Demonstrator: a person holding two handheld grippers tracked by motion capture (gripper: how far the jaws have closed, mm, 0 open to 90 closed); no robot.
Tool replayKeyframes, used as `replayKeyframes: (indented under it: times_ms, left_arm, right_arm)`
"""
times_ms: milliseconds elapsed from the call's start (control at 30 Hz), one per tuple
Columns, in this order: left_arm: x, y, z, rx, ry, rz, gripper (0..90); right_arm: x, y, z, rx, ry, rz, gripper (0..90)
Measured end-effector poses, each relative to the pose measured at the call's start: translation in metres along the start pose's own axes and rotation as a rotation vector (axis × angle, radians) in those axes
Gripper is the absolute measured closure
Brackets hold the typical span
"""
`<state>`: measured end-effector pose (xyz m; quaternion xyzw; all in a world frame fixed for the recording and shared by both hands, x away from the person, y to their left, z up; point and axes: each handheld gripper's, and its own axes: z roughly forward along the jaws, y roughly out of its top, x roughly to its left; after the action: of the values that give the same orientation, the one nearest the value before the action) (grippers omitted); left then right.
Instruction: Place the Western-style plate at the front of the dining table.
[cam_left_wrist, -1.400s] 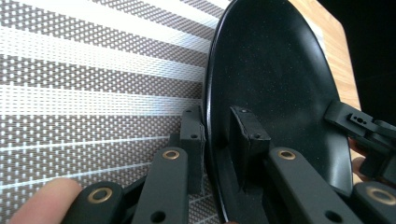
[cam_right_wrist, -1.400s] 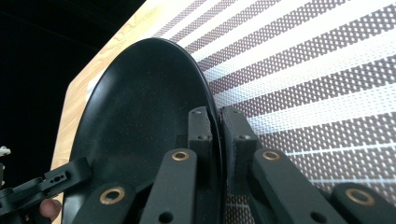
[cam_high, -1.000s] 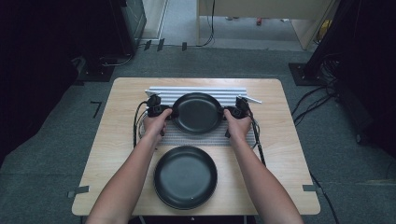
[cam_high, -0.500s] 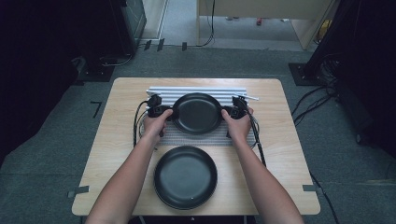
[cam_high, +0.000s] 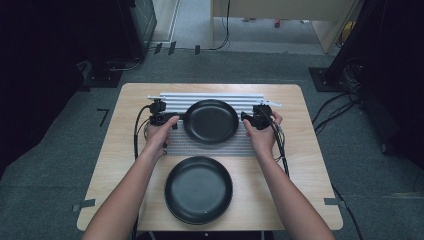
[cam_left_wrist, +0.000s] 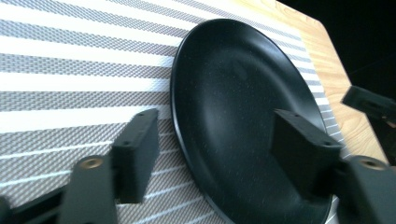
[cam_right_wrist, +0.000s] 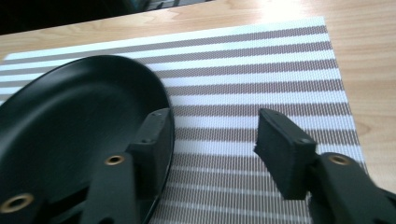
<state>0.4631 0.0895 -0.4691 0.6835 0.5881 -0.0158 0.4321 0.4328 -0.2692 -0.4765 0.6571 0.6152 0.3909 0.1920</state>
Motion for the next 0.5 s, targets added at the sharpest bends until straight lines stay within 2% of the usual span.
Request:
replayKeyframes:
  times_ms: [67,100,167,267,367,433,500]
  left_arm:
    - [0.001,-0.003,-0.007,-0.008,0.012,0.022,21.0]
    - [0.0,-0.004,-0.01,-0.018,0.022,0.033,18.1]
    - [0.0,-0.006,-0.018,-0.034,0.032,0.063,16.1]
    - [-0.002,-0.011,-0.027,-0.042,0.075,0.1,14.8]
    - [-0.005,-0.016,-0.035,-0.049,0.086,0.126,14.1]
    - [-0.006,-0.019,-0.04,-0.059,0.083,0.139,13.4]
    - [-0.007,-0.022,-0.045,-0.06,0.057,0.154,13.4]
  right_arm:
    - [-0.002,-0.002,-0.008,-0.019,0.055,-0.004,36.2]
    - [-0.003,-0.003,-0.011,-0.017,0.063,-0.038,35.0]
    - [-0.002,-0.008,-0.018,-0.018,0.035,-0.106,34.4]
    - [-0.006,-0.011,-0.028,-0.026,0.046,-0.109,35.4]
    - [-0.01,-0.013,-0.035,-0.027,0.044,-0.124,35.4]
    - [-0.014,-0.016,-0.039,-0.023,0.066,-0.112,34.4]
    - [-0.017,-0.019,-0.043,-0.015,0.08,-0.116,33.2]
